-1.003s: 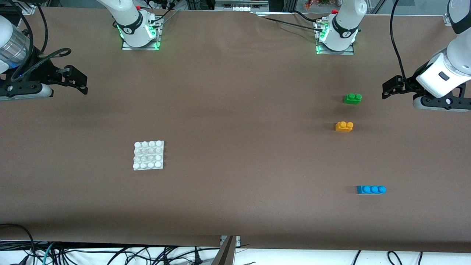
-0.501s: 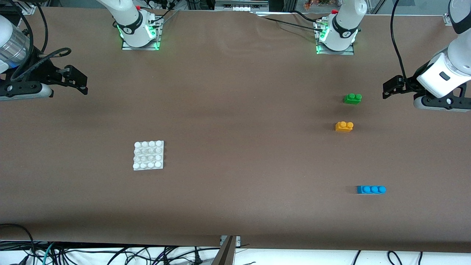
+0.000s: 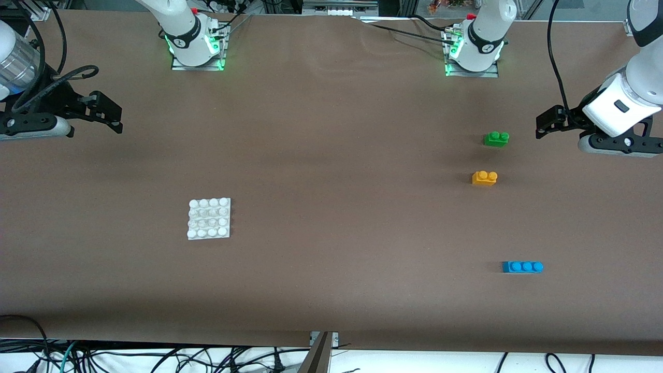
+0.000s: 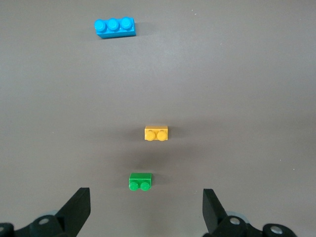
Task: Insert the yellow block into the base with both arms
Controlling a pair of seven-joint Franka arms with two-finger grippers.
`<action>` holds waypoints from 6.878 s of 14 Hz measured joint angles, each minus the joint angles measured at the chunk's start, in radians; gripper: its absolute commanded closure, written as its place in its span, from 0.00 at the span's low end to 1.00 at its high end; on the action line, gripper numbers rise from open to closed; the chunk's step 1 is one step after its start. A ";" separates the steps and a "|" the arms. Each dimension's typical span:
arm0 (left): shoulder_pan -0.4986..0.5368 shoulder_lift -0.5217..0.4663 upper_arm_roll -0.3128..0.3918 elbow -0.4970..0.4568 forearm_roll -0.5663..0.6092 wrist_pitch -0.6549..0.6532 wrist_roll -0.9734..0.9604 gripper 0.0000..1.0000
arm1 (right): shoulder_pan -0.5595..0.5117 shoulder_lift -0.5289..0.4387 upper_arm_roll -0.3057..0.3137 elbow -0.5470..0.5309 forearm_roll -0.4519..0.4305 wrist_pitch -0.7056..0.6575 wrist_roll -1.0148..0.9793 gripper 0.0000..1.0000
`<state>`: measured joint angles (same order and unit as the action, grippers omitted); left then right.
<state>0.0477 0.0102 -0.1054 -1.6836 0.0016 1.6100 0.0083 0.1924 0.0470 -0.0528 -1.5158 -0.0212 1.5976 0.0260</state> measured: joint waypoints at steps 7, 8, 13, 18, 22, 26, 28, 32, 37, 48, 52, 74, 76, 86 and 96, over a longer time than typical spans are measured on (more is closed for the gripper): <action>0.000 0.000 0.000 0.005 0.000 -0.011 0.000 0.00 | 0.000 0.000 0.000 0.000 0.000 0.000 0.000 0.01; -0.001 0.000 -0.001 0.005 0.000 -0.012 0.000 0.00 | 0.000 0.000 0.000 0.000 0.000 -0.001 0.000 0.01; -0.006 0.000 -0.012 0.006 0.000 -0.012 0.000 0.00 | 0.000 0.025 0.000 -0.005 0.003 -0.033 -0.024 0.01; -0.006 0.000 -0.013 0.008 0.000 -0.013 0.000 0.00 | 0.000 0.224 0.000 -0.021 0.006 0.152 -0.026 0.01; -0.006 0.000 -0.022 0.009 0.000 -0.013 0.000 0.00 | -0.003 0.369 -0.001 -0.068 0.044 0.368 -0.026 0.01; -0.006 0.000 -0.026 0.009 0.000 -0.014 0.000 0.00 | -0.012 0.417 -0.006 -0.196 0.067 0.605 -0.026 0.01; -0.006 0.000 -0.026 0.009 0.000 -0.015 0.000 0.00 | -0.017 0.462 -0.006 -0.223 0.070 0.699 -0.026 0.01; -0.006 0.001 -0.026 0.010 0.000 -0.017 0.000 0.00 | -0.020 0.538 -0.007 -0.264 0.090 0.845 -0.020 0.02; -0.006 0.001 -0.025 0.011 0.000 -0.018 0.000 0.00 | -0.016 0.588 0.001 -0.270 0.102 0.906 0.000 0.03; -0.004 0.001 -0.023 0.014 0.000 -0.019 0.000 0.00 | -0.013 0.602 0.014 -0.309 0.112 0.975 0.031 0.09; -0.004 0.001 -0.023 0.018 0.000 -0.045 0.000 0.00 | -0.014 0.602 0.018 -0.310 0.114 0.975 0.033 0.20; 0.004 0.128 -0.027 0.175 0.000 -0.098 0.000 0.00 | 0.116 0.602 0.055 -0.315 0.119 1.001 0.288 0.27; 0.004 0.128 -0.027 0.175 0.000 -0.098 0.000 0.00 | 0.145 0.602 0.055 -0.315 0.119 1.005 0.334 0.27; 0.004 0.128 -0.027 0.176 0.000 -0.098 0.000 0.00 | 0.298 0.619 0.041 -0.301 0.118 1.032 0.549 0.27; 0.006 0.129 -0.025 0.176 0.000 -0.098 0.000 0.00 | 0.474 0.719 -0.007 -0.144 0.118 1.034 0.776 0.27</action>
<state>0.0533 0.1392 -0.1299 -1.5076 0.0015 1.5122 0.0082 0.6665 0.7663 -0.0597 -1.6600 0.0964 2.6313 0.8016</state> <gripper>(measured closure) 0.000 0.264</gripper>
